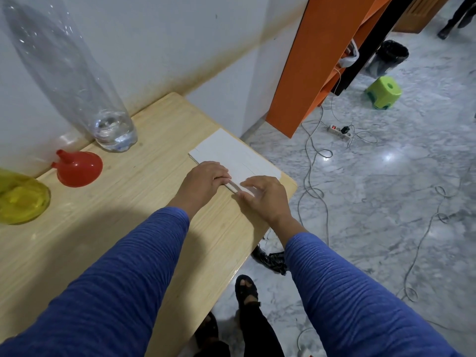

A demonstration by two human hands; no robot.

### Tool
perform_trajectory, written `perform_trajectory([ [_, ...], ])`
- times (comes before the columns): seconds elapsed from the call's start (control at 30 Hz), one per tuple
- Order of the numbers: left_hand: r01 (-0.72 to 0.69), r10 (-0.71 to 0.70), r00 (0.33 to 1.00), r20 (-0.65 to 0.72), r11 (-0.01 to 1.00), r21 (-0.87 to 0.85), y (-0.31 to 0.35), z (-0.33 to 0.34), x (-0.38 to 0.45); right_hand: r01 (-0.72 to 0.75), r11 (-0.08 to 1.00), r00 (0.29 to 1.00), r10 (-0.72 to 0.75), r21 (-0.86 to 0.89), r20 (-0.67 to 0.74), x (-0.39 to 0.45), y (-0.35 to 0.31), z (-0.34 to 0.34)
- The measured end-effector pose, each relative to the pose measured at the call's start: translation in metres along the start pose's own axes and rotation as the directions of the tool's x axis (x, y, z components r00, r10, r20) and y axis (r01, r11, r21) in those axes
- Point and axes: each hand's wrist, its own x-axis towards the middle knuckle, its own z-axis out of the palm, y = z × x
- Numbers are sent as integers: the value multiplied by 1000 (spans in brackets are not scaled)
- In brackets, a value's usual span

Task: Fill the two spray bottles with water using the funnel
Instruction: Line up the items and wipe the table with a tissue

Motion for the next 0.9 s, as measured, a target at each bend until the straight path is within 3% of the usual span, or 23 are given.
perform_trajectory([
  [0.23,0,1,999,-49,1000,26,4,-5,5,17,999,999,-15,48,-43,0,-5,-6],
  [0.53,101,-43,945,-325,982,162,22,-69,15,185,963,974,-206,-198,-94,35,-60,-45],
  [0.7,201,-62,849,-525,957,211,15,-133,-2,357,916,926,-373,-180,-61,54,-124,-45],
  [0.9,377,-141,718,-682,902,210,-13,-162,-78,498,867,866,-497,0,63,51,-170,6],
])
